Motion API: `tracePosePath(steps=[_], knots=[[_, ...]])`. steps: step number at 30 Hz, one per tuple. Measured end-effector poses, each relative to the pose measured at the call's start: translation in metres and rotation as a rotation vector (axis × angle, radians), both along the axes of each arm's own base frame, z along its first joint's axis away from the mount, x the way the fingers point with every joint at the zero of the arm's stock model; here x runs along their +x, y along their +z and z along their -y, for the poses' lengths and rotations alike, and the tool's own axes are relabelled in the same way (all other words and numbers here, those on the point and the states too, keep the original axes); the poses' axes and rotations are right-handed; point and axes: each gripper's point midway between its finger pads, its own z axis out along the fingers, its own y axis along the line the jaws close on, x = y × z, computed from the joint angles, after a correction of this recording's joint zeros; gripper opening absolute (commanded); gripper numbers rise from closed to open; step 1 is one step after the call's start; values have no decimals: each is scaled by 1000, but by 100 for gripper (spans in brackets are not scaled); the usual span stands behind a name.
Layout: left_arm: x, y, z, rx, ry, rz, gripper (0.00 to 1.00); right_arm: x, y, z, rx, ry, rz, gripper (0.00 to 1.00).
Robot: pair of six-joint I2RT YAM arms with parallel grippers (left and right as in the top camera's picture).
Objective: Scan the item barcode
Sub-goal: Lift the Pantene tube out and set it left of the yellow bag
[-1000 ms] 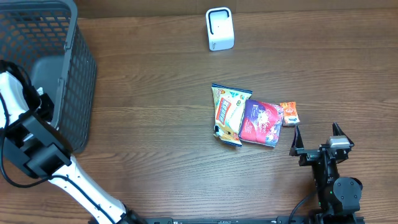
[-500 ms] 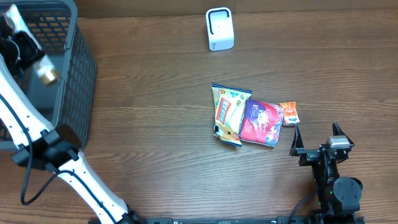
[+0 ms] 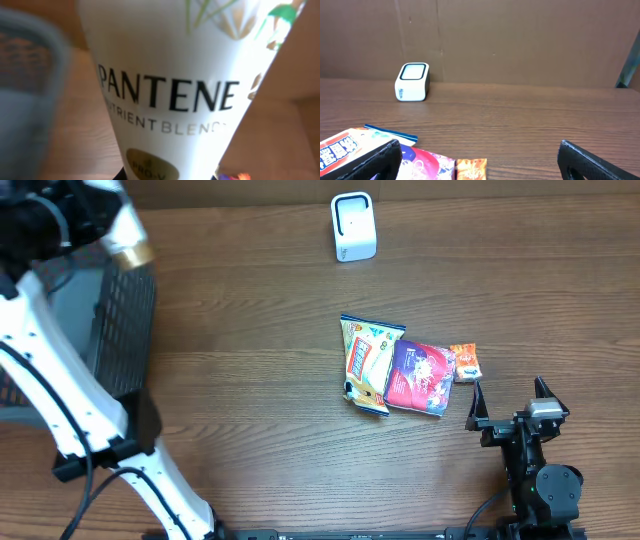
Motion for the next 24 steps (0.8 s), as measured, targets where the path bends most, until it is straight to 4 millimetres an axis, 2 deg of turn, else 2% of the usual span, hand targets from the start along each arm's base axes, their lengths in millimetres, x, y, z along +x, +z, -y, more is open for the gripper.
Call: tracePosePath(steps=[5,7,9,13,16,20,24], knots=[[-13,20,78,5,-181,51,4,0,0,0,0,0,0,100],[-16,16,108,3,-254,36,4,0,0,0,0,0,0,100],[-16,3,136,7,-315,-14,4,0,0,0,0,0,1,100],[-16,-50,184,73,-388,-198,4,0,0,0,0,0,0,100],[-21,-99,207,155,-379,-367,4,0,0,0,0,0,1,100],[-35,-169,225,277,-334,-592,4,0,0,0,0,0,0,100],[-38,-231,236,346,-296,-711,4,0,0,0,0,0,0,100]])
